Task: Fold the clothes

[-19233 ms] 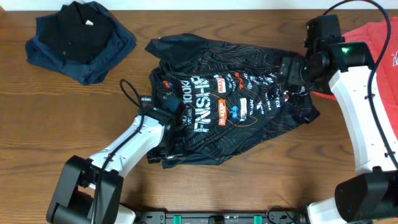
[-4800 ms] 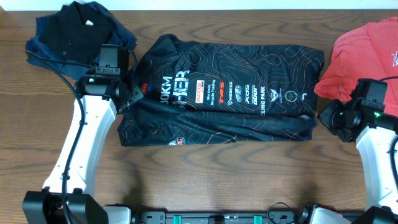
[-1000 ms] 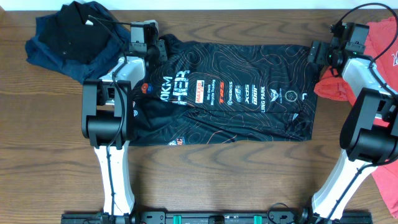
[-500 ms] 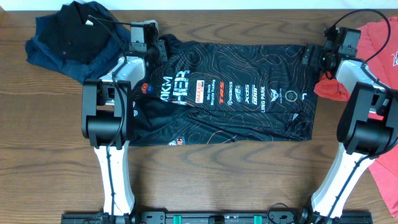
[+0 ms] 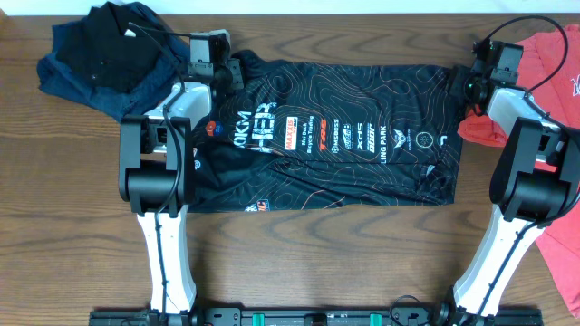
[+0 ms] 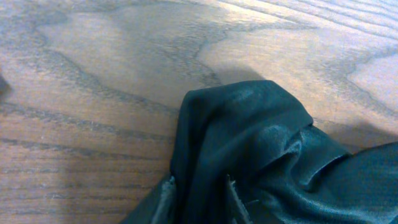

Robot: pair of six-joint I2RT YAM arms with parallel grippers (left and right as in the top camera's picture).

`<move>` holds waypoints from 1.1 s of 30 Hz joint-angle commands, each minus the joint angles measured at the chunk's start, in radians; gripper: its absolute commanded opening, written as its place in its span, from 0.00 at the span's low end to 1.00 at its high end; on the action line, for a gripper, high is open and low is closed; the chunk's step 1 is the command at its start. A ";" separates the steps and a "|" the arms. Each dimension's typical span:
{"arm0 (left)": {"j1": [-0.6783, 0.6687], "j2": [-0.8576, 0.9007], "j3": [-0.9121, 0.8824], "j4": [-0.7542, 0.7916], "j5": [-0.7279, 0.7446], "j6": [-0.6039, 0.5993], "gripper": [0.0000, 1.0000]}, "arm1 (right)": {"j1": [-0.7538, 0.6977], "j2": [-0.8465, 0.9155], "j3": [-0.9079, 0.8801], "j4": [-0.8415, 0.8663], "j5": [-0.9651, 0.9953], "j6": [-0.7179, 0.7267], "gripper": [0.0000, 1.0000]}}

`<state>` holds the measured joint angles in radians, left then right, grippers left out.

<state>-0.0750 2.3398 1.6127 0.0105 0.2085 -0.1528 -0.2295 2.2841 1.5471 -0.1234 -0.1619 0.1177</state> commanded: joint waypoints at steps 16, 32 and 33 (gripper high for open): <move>-0.003 -0.071 -0.001 0.042 0.080 0.010 0.06 | -0.004 0.022 0.195 -0.256 0.050 0.043 0.01; -0.002 -0.238 -0.001 -0.196 0.037 0.011 0.06 | 0.005 -0.021 0.277 -0.467 0.050 0.085 0.01; -0.002 -0.238 -0.001 -0.213 0.034 0.011 0.06 | 0.005 -0.031 0.277 -0.480 0.050 0.090 0.01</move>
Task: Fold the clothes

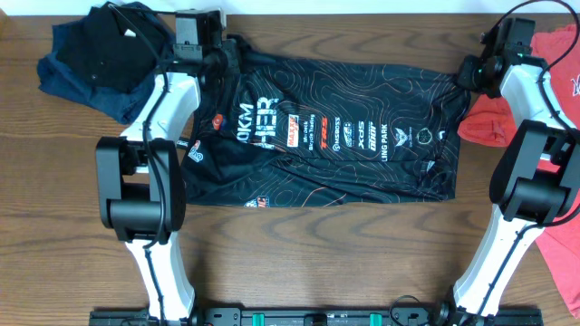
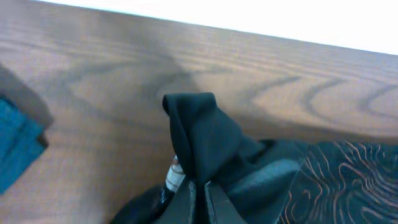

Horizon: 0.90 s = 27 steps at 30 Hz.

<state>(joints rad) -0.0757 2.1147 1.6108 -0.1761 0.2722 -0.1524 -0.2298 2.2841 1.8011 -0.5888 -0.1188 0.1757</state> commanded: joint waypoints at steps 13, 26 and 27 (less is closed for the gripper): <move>0.007 -0.013 0.001 -0.218 -0.102 0.010 0.06 | 0.003 -0.153 0.023 -0.176 0.014 0.136 0.01; 0.038 -0.013 0.001 -0.399 -0.101 0.010 0.06 | -0.003 -0.258 0.023 -0.363 0.017 0.240 0.01; 0.038 -0.013 0.001 -0.420 -0.101 0.010 0.06 | -0.003 -0.259 0.023 -0.377 0.017 0.247 0.01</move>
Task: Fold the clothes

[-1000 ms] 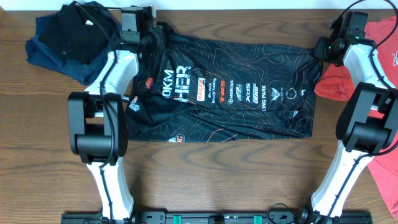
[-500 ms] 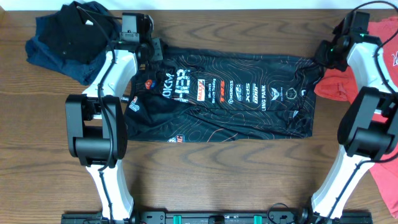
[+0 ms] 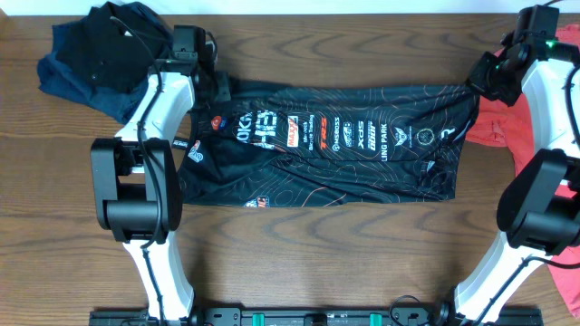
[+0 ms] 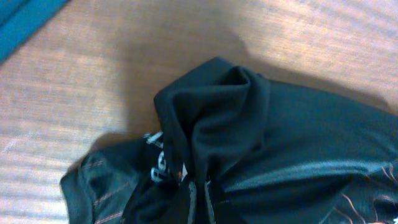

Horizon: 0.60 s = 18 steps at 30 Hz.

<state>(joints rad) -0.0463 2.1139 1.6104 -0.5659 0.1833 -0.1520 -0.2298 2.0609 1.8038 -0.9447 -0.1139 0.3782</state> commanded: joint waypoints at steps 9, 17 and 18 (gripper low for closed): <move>0.009 -0.018 0.002 -0.180 -0.012 0.010 0.06 | -0.003 -0.037 0.019 -0.181 0.009 0.089 0.01; 0.009 -0.095 0.002 -0.276 -0.013 0.010 0.06 | 0.006 -0.041 0.019 -0.283 0.014 0.099 0.01; 0.009 -0.103 0.002 -0.289 -0.013 0.010 0.07 | 0.009 -0.041 0.019 -0.288 0.013 0.099 0.01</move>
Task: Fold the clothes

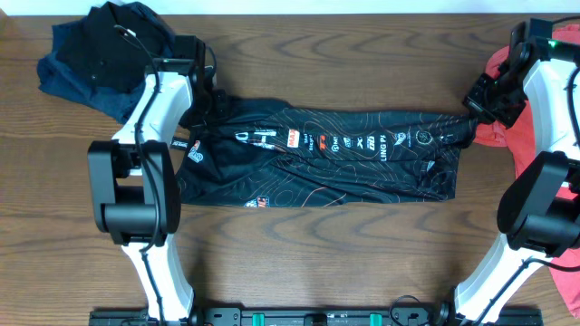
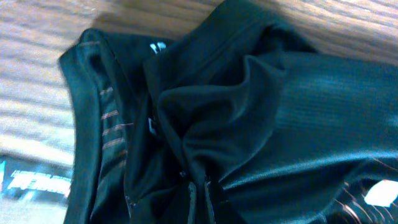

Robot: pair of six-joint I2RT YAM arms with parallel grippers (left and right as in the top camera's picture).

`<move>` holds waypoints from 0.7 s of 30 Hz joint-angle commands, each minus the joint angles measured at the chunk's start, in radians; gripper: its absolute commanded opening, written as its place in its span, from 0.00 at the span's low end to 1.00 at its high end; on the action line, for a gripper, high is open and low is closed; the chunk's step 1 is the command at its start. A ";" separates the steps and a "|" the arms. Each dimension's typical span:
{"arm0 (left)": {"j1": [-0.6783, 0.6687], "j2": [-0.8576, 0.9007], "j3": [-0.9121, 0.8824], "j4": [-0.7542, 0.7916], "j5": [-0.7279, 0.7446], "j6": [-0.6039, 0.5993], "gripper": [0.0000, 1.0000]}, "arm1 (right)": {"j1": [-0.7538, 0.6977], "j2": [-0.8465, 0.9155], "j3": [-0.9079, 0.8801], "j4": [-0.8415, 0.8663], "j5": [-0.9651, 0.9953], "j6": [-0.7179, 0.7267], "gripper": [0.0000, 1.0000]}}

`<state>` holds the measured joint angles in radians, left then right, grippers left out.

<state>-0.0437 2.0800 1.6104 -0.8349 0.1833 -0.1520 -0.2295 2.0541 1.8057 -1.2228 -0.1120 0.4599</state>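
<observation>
A black jersey (image 1: pixel 344 158) with printed logos lies across the middle of the table, its far edge lifted and drawn forward over itself. My left gripper (image 1: pixel 207 98) is shut on the jersey's far left corner. In the left wrist view the gripper (image 2: pixel 199 194) pinches bunched black fabric (image 2: pixel 273 93) between closed fingers. My right gripper (image 1: pixel 478 101) is shut on the far right corner, which stretches up to it. The jersey's back stays flat on the table (image 1: pixel 317 244).
A pile of dark navy and black clothes (image 1: pixel 95 50) sits at the far left corner, close behind the left arm. Red garments (image 1: pixel 507 127) lie along the right edge under and beside the right arm.
Both grippers have come toward the front with the jersey's far edge. The upper part of the jersey now overlaps the logo row more, and the printed words are partly covered.
At first both grippers were low at the far corners of the flat jersey, shut on the fabric. Then they held the corners raised near the table's far edge. By now the far edge has been brought forward over the jersey.
</observation>
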 commanded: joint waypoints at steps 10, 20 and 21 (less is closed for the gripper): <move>0.006 -0.075 0.002 -0.192 -0.045 0.010 0.47 | 0.039 -0.034 -0.016 -0.082 0.081 0.004 0.01; 0.006 -0.075 0.002 -0.181 -0.074 0.018 0.80 | 0.076 -0.034 -0.066 -0.101 0.108 -0.072 0.71; 0.006 -0.075 0.002 -0.166 -0.041 0.041 0.80 | 0.076 -0.034 -0.066 -0.101 0.108 -0.072 0.72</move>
<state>-0.0418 2.0068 1.6104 -1.0130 0.1200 -0.1482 -0.1596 2.0521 1.7439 -1.3254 -0.0254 0.4076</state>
